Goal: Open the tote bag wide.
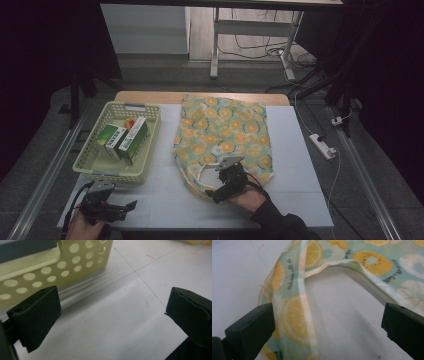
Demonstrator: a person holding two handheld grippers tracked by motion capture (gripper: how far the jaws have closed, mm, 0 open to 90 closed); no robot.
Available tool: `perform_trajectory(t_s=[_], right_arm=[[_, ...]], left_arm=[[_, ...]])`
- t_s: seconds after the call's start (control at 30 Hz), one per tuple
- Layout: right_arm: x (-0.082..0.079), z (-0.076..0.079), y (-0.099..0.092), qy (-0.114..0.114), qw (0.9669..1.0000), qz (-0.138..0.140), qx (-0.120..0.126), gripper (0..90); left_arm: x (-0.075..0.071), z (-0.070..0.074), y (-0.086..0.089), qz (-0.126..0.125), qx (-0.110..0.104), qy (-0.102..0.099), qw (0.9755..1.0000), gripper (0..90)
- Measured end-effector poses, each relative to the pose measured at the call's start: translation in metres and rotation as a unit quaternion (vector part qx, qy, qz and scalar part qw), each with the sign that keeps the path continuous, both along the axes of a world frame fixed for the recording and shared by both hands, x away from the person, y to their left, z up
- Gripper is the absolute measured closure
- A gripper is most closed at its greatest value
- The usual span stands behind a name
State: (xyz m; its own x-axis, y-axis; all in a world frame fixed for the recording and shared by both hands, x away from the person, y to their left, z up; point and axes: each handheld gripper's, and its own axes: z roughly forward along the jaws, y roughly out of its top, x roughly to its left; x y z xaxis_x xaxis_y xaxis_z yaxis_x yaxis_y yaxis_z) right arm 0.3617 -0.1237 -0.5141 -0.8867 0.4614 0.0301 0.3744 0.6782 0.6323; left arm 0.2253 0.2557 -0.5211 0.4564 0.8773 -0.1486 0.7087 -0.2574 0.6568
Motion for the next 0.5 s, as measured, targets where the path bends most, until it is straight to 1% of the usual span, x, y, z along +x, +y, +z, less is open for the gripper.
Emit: perform_trajectory(t_s=[0.03,0.07,0.17,0.2,0.27,0.33,0.37,0.4,0.43,0.47,0.5], right_arm=[[0.0,0.0,0.0,0.0,1.0,0.0,0.0,0.0],[-0.001,-0.002,0.002,0.001,1.0,0.007,-0.006,0.0],[-0.004,-0.005,0.004,0.004,0.9998,0.014,-0.013,0.0],[-0.006,-0.007,0.007,0.004,0.9996,0.021,-0.018,0.0],[-0.007,-0.007,0.007,0.001,0.9995,0.024,-0.022,0.0],[-0.01,-0.009,0.008,-0.009,0.9987,0.033,-0.036,11.8],[-0.01,-0.01,0.009,-0.01,0.9982,0.039,-0.045,15.3],[-0.011,-0.011,0.008,-0.01,0.9982,0.041,-0.043,18.4],[-0.011,-0.011,0.008,-0.01,0.9982,0.041,-0.043,18.4],[-0.011,-0.01,0.008,-0.01,0.9983,0.042,-0.04,25.6],[-0.012,-0.006,0.006,-0.007,0.9978,0.054,-0.037,40.7]], left_arm=[[0.0,0.0,0.0,0.0,0.0,0.0,1.0,0.3],[0.0,0.0,0.0,0.0,0.0,0.0,1.0,0.3],[0.0,0.0,0.0,0.0,0.0,0.0,1.0,0.3],[0.0,0.0,0.0,0.0,0.001,0.0,1.0,0.3],[0.0,0.0,0.0,-0.001,0.0,0.0,1.0,0.4],[0.0,0.0,0.0,-0.001,0.0,-0.001,1.0,0.4],[0.0,0.0,0.0,-0.002,0.0,0.0,1.0,0.4],[0.0,0.0,0.0,-0.001,0.0,-0.001,1.0,0.4],[0.0,0.0,0.0,-0.001,0.001,-0.001,1.0,0.4],[0.0,0.0,0.0,-0.001,0.001,-0.001,1.0,0.4],[0.0,0.0,0.0,-0.001,0.001,0.0,1.0,0.4]])
